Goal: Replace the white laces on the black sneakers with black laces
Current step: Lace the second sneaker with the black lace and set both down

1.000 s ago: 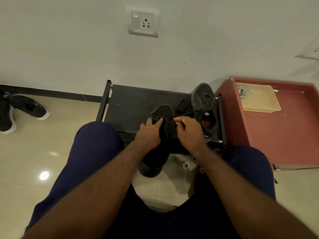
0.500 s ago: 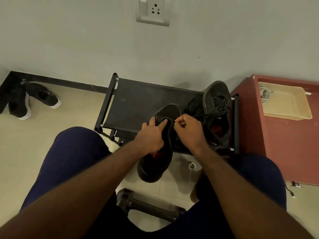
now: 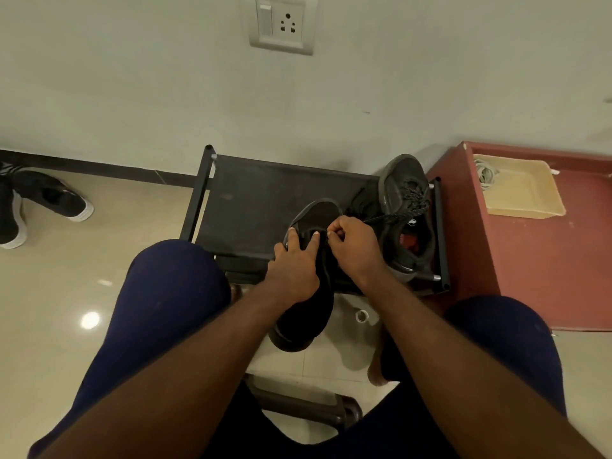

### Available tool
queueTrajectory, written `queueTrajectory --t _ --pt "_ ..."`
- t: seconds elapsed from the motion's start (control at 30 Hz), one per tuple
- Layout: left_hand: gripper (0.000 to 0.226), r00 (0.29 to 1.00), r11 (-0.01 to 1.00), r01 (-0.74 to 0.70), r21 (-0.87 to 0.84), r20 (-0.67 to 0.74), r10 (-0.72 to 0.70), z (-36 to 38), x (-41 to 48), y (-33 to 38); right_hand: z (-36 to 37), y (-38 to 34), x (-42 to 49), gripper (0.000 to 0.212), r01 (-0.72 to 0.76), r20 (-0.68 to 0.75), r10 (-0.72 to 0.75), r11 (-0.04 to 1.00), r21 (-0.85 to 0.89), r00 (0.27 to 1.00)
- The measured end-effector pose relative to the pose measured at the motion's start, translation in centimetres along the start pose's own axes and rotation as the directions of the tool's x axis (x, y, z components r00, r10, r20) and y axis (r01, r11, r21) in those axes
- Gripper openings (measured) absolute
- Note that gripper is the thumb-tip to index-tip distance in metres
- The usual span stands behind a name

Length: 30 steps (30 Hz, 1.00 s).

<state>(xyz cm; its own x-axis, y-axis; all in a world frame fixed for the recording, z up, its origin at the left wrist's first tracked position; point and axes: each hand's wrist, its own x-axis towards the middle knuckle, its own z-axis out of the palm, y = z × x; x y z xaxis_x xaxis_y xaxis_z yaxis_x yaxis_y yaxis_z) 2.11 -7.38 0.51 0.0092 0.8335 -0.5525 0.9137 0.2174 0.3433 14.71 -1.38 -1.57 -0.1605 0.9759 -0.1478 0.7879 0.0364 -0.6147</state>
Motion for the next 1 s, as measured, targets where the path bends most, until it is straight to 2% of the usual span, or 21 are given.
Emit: queueTrajectory --t 0.17,0.47,0.63,0.87,1.0 --pt "0.083 1.000 1.000 -0.009 -0.005 -0.008 0.009 0.4 -0.4 -0.1 0.4 -0.5 -0.8 0.009 -0.061 -0.048 0.060 0.997 -0.036 0.997" --pt "0.083 0.997 0.999 -0.054 0.004 -0.055 0.055 0.7 -1.2 -0.8 -0.7 -1.6 -0.3 0.015 -0.047 0.043 0.055 0.982 -0.184 0.998" --pt "0.084 0.996 0.998 -0.047 0.044 -0.068 0.050 1.1 -1.1 -0.6 -0.5 -1.3 -0.7 0.013 -0.053 0.024 0.057 0.986 -0.156 0.998" --pt "0.085 0.997 0.998 -0.039 0.041 -0.071 0.042 1.1 -1.1 -0.6 0.6 -0.8 -1.2 0.010 -0.129 -0.074 0.129 0.992 0.010 0.989" --pt "0.086 0.996 0.998 -0.043 0.047 -0.080 0.047 1.3 -1.1 -0.6 0.8 -1.1 -1.3 0.011 -0.130 -0.087 0.130 0.991 0.005 0.988"
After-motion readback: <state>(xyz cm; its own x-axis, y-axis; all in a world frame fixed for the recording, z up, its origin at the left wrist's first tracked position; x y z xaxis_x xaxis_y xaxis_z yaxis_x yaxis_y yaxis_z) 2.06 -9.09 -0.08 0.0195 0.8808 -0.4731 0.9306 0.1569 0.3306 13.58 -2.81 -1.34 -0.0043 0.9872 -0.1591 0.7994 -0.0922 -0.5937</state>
